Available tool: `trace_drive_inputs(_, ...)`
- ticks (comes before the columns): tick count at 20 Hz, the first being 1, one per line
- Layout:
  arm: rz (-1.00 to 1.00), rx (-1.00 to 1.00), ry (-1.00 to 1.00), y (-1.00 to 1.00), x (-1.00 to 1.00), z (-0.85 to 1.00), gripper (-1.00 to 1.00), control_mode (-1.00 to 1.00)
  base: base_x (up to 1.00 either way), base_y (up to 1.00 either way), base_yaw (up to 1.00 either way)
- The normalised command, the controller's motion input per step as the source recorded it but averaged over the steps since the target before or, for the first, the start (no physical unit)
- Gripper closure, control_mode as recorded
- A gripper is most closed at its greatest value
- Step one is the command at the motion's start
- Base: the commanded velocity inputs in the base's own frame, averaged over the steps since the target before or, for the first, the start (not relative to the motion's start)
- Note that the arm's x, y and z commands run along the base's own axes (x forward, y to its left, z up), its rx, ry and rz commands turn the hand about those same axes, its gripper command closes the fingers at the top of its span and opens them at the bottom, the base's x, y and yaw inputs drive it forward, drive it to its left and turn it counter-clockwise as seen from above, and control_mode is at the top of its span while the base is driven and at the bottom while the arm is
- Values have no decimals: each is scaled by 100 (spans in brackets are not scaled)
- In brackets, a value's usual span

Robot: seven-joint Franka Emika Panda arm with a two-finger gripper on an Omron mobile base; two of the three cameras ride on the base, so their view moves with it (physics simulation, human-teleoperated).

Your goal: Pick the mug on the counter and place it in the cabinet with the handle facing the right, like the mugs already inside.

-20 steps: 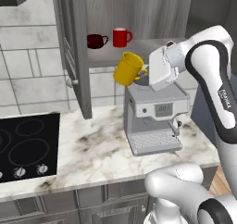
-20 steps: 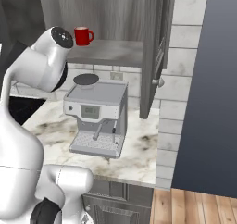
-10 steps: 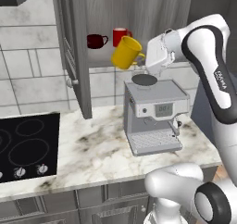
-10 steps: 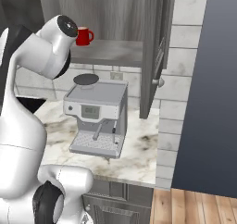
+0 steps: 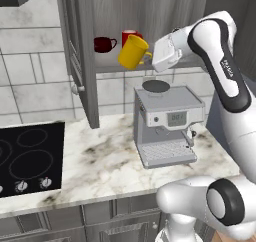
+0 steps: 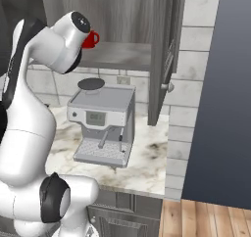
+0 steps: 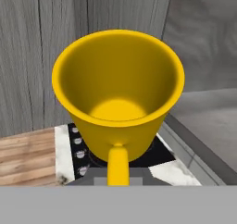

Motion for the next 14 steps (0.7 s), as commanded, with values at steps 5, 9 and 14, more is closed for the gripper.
trace_drive_inputs(5,6,5,0,0,21,-7,100,-100,0,0,0)
trace_drive_inputs(9,6,3,0,0,24,-3,100,-100,0,0,0)
trace_drive_inputs(14,4,0,4,0,34,2,100,-100,0,0,0)
